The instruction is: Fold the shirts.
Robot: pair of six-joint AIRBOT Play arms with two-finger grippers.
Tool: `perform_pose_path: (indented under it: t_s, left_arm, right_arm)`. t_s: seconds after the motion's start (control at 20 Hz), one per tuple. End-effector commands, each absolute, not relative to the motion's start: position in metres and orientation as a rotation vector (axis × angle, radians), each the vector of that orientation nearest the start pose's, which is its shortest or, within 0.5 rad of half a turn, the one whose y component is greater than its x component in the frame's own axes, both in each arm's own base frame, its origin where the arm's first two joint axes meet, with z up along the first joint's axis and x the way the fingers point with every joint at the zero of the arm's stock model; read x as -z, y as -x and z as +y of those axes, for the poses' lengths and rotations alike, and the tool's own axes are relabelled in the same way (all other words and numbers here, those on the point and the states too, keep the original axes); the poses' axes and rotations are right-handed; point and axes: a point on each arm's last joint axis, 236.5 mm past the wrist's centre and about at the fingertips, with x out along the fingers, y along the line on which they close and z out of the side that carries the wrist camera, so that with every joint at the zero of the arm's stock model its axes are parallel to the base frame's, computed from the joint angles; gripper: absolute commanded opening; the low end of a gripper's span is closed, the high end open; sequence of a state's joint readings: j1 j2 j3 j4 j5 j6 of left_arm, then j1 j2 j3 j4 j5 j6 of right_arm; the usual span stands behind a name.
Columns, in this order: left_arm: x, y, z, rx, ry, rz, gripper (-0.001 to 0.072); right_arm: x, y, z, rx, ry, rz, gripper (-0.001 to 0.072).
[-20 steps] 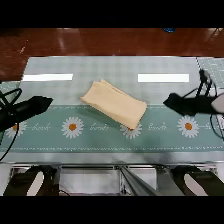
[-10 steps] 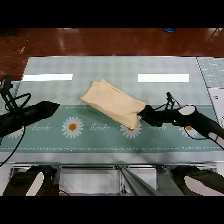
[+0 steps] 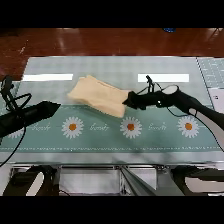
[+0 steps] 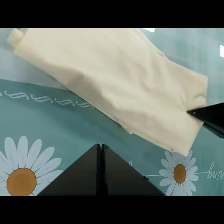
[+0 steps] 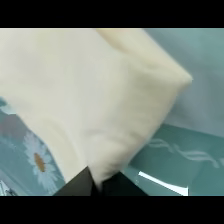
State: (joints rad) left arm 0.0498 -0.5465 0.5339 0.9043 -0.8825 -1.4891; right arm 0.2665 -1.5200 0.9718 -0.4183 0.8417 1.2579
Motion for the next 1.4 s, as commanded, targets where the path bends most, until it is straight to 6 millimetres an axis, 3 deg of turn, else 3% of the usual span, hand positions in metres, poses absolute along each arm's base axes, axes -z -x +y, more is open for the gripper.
perform_pose_path:
  t_s: [0.0, 0.15, 0.3, 0.45, 0.65, 0.85, 1.0, 1.25, 1.35]
  left_arm:
    - [-0.067, -0.283, -0.099, 0.278, 0.568, 0.831, 0.0026]
    - [-0.067, -0.283, -0.099, 0.279, 0.568, 0.832, 0.0026]
    - [-0.067, -0.283, -0.099, 0.279, 0.569, 0.832, 0.0026]
    - [-0.067, -0.282, -0.1, 0.28, 0.569, 0.835, 0.0026]
    - [-0.065, -0.279, -0.101, 0.285, 0.567, 0.85, 0.0026]
    - [-0.065, -0.279, -0.101, 0.285, 0.567, 0.85, 0.0026]
    - [-0.065, -0.279, -0.101, 0.285, 0.568, 0.85, 0.0026]
    - [-0.065, -0.28, -0.101, 0.285, 0.567, 0.849, 0.0026]
    - [-0.065, -0.28, -0.101, 0.285, 0.568, 0.848, 0.0026]
  right_arm:
    - [-0.041, -0.404, 0.3, -0.77, -0.732, 1.164, 0.002]
    - [-0.104, -0.434, 0.293, -0.761, -0.606, 1.066, 0.002]
    - [-0.165, -0.46, 0.267, -0.697, -0.568, 0.973, 0.002]
    - [-0.212, -0.474, 0.217, -0.618, -0.58, 0.915, 0.002]
    - [-0.254, -0.467, 0.132, -0.497, -0.622, 0.854, 0.002]
    - [-0.281, -0.448, 0.037, -0.316, -0.703, 0.789, 0.002]
    - [-0.284, -0.42, -0.022, -0.187, -0.754, 0.795, 0.0019]
    - [-0.264, -0.36, -0.078, 0.01, -0.816, 0.878, 0.0018]
    - [-0.244, -0.332, -0.094, 0.109, -0.87, 0.895, 0.0018]
